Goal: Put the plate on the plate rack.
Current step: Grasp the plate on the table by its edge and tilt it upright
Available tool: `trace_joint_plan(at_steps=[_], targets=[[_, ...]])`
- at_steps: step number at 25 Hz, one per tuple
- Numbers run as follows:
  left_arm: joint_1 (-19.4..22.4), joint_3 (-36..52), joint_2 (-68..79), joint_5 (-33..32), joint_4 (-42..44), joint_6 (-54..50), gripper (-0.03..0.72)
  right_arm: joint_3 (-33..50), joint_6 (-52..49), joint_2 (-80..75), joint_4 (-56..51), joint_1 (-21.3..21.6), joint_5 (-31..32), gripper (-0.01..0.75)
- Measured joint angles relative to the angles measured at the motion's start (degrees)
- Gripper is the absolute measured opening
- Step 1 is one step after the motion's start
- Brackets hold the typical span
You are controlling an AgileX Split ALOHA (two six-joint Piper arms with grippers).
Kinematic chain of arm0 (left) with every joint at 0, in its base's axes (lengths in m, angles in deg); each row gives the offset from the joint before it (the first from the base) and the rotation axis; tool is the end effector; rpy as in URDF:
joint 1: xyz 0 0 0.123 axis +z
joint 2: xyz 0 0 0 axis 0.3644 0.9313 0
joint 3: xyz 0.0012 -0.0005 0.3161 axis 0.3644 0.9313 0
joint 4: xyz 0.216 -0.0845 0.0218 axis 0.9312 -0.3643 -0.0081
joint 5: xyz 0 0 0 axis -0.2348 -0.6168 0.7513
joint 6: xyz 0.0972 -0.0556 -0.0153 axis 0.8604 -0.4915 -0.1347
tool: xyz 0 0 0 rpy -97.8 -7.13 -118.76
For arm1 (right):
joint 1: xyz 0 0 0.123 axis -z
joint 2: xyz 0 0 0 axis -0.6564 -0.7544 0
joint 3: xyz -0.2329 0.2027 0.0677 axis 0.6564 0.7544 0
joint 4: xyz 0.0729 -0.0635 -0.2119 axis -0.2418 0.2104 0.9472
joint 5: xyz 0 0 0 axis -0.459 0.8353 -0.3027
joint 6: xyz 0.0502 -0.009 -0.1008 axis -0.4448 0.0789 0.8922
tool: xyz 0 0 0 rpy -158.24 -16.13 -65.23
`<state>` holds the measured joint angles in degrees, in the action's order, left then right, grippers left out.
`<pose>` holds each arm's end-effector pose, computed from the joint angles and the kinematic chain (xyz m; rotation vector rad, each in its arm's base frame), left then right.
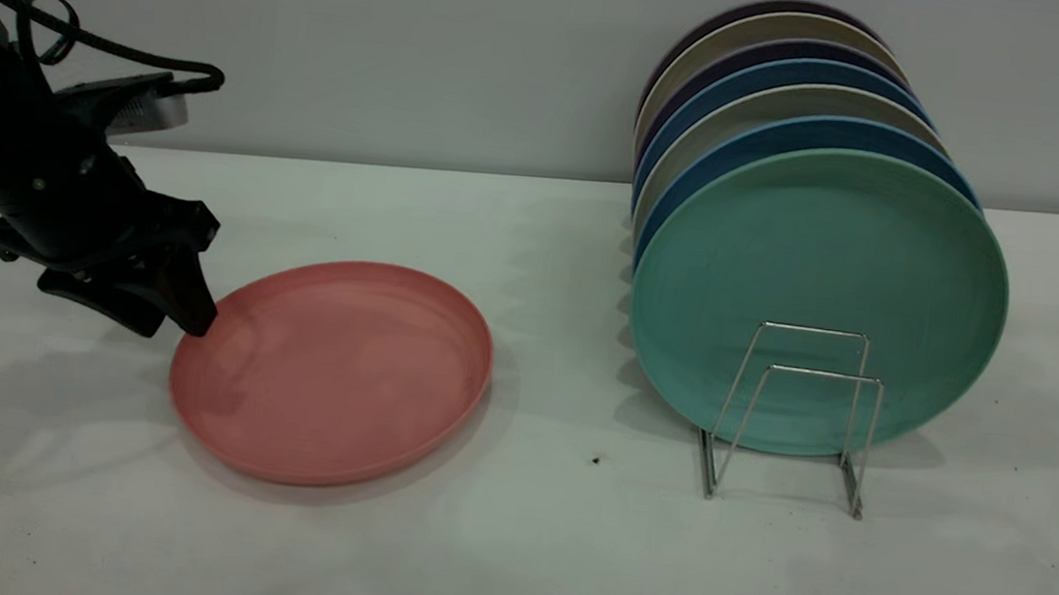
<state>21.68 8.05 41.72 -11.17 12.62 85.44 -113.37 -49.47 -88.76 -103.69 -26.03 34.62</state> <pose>0.4182 -0.0230 0.0925 0.1363 2.7429 -0.2922 0.2815 -0.0533 0.1810 0.1692 2.6547 0.1424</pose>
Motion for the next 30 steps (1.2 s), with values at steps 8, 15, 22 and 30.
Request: trace_joint_plan(at_steps=[8, 15, 22, 30], targets=[[0.0, -0.77, 2.41, 1.17, -0.18, -1.42, 0.414, 0.0, 2.49, 0.0, -2.38, 0.0, 0.0, 0.239], [-0.02, -2.19, 3.37, 1.37, -0.18, -2.7, 0.414, 0.0, 2.62, 0.0, -2.43, 0.0, -0.35, 0.239], [-0.02, -2.32, 4.58, 1.48, -0.42, -2.95, 0.414, 0.0, 2.63, 0.0, -2.43, 0.0, -0.51, 0.239], [-1.01, -2.5, 6.15, 2.52, -1.79, -2.95, 0.394, 0.0, 2.68, 0.0, -2.49, 0.0, -0.59, 0.239]])
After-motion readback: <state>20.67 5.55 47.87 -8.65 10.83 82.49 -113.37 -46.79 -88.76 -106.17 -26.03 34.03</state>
